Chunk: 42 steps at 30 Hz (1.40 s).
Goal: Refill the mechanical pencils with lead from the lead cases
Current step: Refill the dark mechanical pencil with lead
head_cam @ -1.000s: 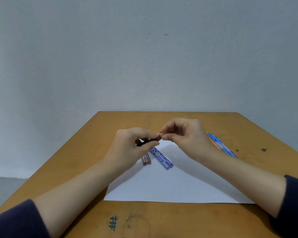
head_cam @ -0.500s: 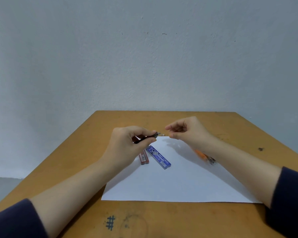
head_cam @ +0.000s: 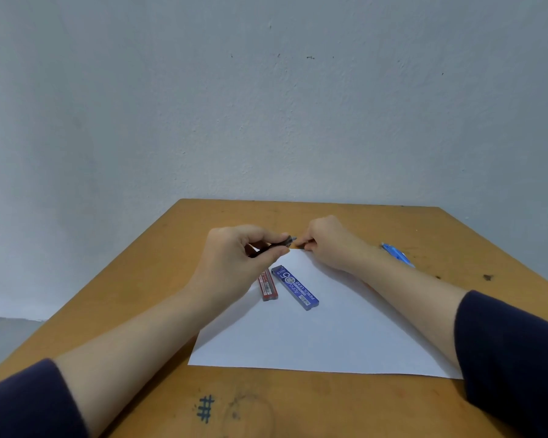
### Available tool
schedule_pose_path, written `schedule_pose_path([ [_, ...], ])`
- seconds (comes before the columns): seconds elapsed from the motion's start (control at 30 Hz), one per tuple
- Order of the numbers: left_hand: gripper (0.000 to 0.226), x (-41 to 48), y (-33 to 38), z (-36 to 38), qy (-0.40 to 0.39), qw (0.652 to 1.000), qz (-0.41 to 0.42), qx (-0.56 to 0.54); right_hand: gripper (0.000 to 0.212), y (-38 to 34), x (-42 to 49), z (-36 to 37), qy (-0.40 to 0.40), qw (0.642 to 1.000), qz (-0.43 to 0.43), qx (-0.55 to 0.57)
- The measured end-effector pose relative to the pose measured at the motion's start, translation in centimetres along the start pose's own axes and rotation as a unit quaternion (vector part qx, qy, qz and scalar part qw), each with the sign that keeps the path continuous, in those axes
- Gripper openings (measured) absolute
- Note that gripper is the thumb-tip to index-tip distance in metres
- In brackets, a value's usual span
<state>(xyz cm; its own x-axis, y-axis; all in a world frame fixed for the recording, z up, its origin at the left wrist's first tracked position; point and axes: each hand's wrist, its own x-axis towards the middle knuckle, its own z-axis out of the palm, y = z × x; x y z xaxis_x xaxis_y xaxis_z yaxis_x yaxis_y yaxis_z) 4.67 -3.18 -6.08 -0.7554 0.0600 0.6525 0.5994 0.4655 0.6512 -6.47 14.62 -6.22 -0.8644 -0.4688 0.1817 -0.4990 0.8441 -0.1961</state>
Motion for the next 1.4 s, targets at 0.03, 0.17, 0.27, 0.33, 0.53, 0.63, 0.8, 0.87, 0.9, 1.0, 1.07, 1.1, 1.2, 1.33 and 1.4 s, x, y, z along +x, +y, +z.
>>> schedule_pose_path([
  [0.03,0.018,0.0,0.0,0.0,0.000,1.000,0.000,0.001,0.034,0.1,0.2,0.2,0.001,1.000,0.000,-0.009],
  [0.17,0.019,-0.1,0.0,0.0,-0.001,1.000,-0.003,-0.005,0.027,0.0,0.0,-0.2,0.027,0.999,-0.004,-0.020],
  [0.27,0.019,-0.1,0.0,0.0,-0.001,1.000,-0.006,-0.006,0.023,-0.3,-0.7,-0.7,0.042,0.999,-0.022,0.014],
  [0.33,0.018,-0.1,0.0,0.0,0.000,1.000,-0.008,-0.004,0.023,-0.5,-1.0,-0.6,0.028,0.999,-0.042,0.010],
  [0.53,0.018,0.0,0.0,-0.1,0.001,1.000,-0.016,-0.002,0.020,-0.6,-1.1,-0.3,0.052,0.998,-0.025,0.030],
  [0.63,0.020,0.0,-0.1,-0.1,0.002,1.000,-0.020,-0.002,0.017,-1.0,-1.7,-0.9,0.109,0.987,-0.016,0.116],
  [0.8,0.018,0.1,-0.1,-0.2,0.003,1.000,-0.019,0.011,0.028,-2.3,-3.2,-2.4,0.109,0.928,-0.024,0.357],
  [0.87,0.017,0.2,-0.2,-0.2,0.004,1.000,-0.020,0.016,0.031,-2.8,-3.9,-2.8,0.098,0.909,-0.036,0.403],
  [0.9,0.017,0.2,-0.2,-0.2,0.006,1.000,-0.022,0.018,0.031,-3.1,-4.2,-3.0,0.096,0.902,-0.039,0.418],
  [1.0,0.017,0.3,-0.2,-0.3,0.013,0.999,-0.030,0.018,0.027,-3.5,-4.7,-3.3,0.109,0.889,-0.039,0.444],
  [1.07,0.016,0.3,-0.2,-0.4,0.016,0.999,-0.032,0.018,0.026,-3.7,-4.9,-3.5,0.114,0.889,-0.039,0.443],
  [1.1,0.016,0.3,-0.2,-0.4,0.017,0.999,-0.031,0.019,0.026,-3.9,-5.0,-3.5,0.113,0.889,-0.043,0.441],
  [1.2,0.015,0.3,-0.2,-0.3,0.015,0.999,-0.025,0.019,0.026,-4.3,-5.4,-3.6,0.100,0.889,-0.065,0.443],
  [1.33,0.015,0.2,0.0,-0.3,0.011,1.000,-0.026,0.009,0.027,-4.7,-5.6,-3.5,0.108,0.880,-0.070,0.458],
  [1.4,0.019,0.2,0.1,-0.3,0.013,0.999,-0.031,-0.008,0.023,-4.8,-5.6,-3.4,0.120,0.875,-0.057,0.465],
])
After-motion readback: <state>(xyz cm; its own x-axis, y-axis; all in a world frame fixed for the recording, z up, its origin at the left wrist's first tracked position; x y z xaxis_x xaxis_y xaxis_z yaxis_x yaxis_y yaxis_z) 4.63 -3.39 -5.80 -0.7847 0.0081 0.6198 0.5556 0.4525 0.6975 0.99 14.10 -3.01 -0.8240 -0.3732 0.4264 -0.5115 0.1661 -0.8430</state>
